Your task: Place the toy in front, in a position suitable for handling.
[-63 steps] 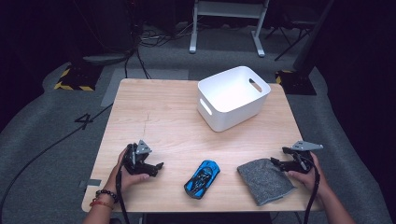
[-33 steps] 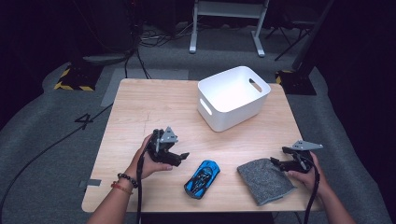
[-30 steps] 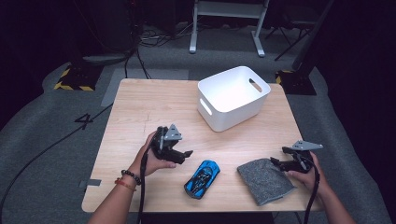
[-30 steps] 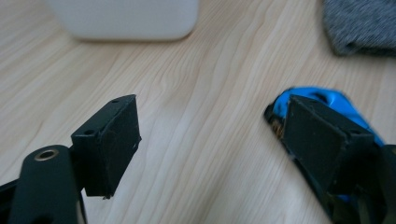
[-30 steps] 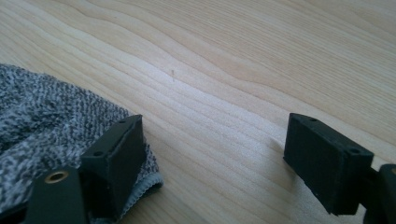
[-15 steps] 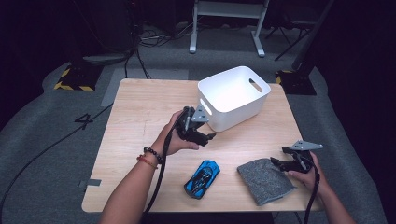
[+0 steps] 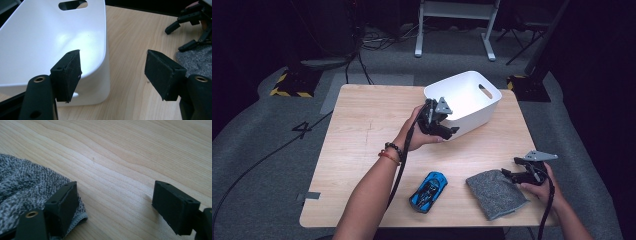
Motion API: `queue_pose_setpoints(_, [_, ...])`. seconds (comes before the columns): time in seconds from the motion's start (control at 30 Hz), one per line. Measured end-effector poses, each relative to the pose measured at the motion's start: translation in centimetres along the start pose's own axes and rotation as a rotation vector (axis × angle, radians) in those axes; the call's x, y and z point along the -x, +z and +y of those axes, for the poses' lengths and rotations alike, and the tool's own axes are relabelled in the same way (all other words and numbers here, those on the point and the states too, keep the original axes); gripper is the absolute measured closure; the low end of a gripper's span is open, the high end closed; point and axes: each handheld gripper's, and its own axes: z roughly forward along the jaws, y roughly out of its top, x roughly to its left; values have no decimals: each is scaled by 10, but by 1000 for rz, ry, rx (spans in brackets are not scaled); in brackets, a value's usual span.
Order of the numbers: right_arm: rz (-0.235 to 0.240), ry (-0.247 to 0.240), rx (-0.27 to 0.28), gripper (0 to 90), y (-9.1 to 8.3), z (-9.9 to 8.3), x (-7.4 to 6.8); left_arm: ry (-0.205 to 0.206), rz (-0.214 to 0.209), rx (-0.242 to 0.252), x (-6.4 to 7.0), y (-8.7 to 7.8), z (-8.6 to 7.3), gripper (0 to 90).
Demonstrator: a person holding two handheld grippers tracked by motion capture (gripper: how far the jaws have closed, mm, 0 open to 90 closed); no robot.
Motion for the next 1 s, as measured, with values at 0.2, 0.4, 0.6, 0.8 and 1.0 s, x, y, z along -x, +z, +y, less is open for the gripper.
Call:
queue_pose_setpoints(0.2, [2, -1, 0, 207, 0, 0, 0, -6, -7, -24, -7, 22, 9, 329])
queue_pose_setpoints(0.4, [6, -6, 0, 207, 0, 0, 0, 16, -37, -91, -11, 45, 16, 515])
queue_pose_setpoints(0.6, [7, -7, 0, 207, 0, 0, 0, 19, -44, -132, -10, 56, 19, 574])
queue_pose_setpoints(0.8, [11, -8, 0, 207, 0, 0, -1, 51, -57, -198, -9, 67, 18, 719])
queue_pose_setpoints(1.0, [13, -9, 0, 207, 0, 0, -1, 59, -64, -202, -11, 64, 15, 854])
